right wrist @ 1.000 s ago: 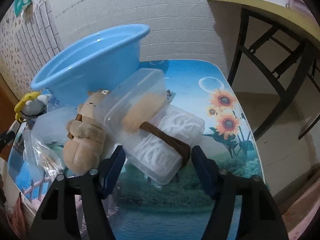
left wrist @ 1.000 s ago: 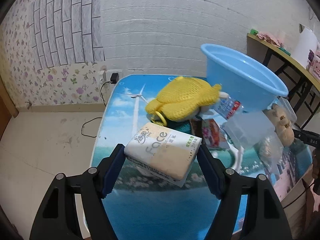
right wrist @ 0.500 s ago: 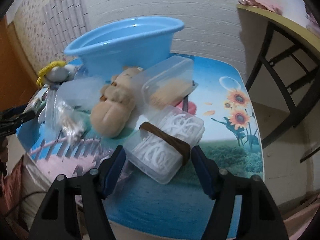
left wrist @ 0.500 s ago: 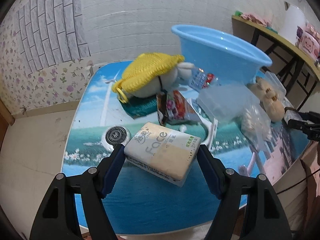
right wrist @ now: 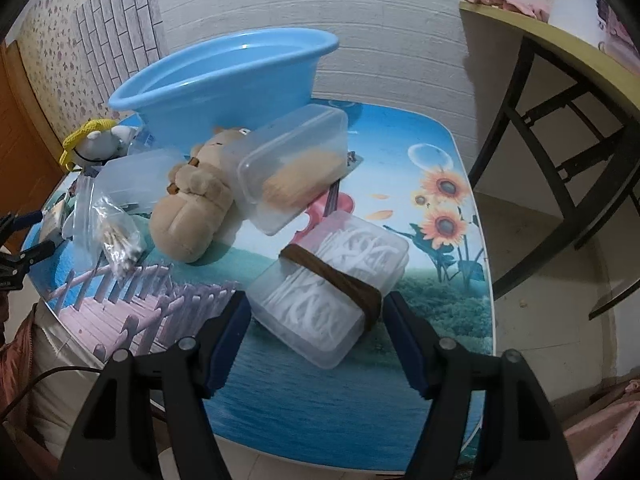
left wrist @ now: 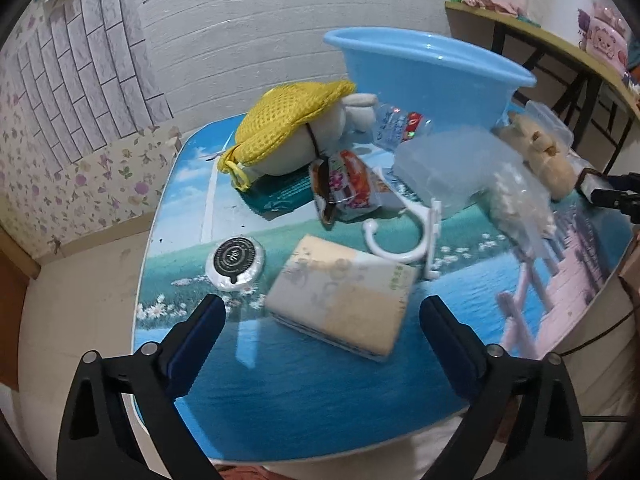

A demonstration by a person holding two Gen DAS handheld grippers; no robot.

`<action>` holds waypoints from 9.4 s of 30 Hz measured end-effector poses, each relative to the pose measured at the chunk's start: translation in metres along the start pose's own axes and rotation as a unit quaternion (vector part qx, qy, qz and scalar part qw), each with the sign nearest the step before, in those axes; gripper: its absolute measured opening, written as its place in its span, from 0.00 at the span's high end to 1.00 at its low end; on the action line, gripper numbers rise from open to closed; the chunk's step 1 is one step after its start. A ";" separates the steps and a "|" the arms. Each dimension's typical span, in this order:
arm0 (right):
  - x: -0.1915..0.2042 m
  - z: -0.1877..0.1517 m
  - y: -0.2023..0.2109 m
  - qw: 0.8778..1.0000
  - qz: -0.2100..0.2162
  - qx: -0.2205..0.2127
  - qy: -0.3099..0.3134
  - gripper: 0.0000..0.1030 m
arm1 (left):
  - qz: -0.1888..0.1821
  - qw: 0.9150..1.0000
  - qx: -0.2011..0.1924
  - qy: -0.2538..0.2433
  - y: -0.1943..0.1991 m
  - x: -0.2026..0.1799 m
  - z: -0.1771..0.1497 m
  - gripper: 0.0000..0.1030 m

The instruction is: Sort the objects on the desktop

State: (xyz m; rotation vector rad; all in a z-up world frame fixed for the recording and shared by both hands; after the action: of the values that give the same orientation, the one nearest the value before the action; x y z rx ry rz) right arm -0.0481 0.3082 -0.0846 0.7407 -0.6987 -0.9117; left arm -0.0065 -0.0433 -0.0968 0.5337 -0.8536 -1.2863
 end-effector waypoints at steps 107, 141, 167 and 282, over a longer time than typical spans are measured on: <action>0.066 0.118 0.004 0.980 0.107 -0.145 0.083 0.45 | -0.047 0.993 -0.094 0.049 0.032 -0.063 0.147 0.38; 0.063 0.120 -0.012 0.987 0.072 -0.125 0.064 0.43 | -0.049 0.993 -0.079 0.068 0.016 -0.059 0.134 0.09; 0.068 0.058 -0.010 0.996 0.055 -0.069 0.029 0.42 | -0.026 0.993 -0.029 0.111 0.010 -0.002 0.036 0.08; 0.014 0.036 -0.016 0.997 0.041 -0.068 -0.013 0.60 | 0.006 0.995 -0.021 0.096 -0.014 0.008 0.010 0.68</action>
State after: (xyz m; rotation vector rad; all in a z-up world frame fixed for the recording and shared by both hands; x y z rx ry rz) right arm -0.0777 0.2801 -0.0747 0.5766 -0.6783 -0.8869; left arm -0.0231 -0.0529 -0.0996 0.6070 -0.6679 -1.2169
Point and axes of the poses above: each gripper's, at about its wrist camera, not at the fingertips, and y roughly against the way its jaws point, x to its left, z to its top, the point moved 3 cm from there along -y, roughly the way its jaws point, and after that the axes turned 14 degrees about z, right-handed, at the moved point
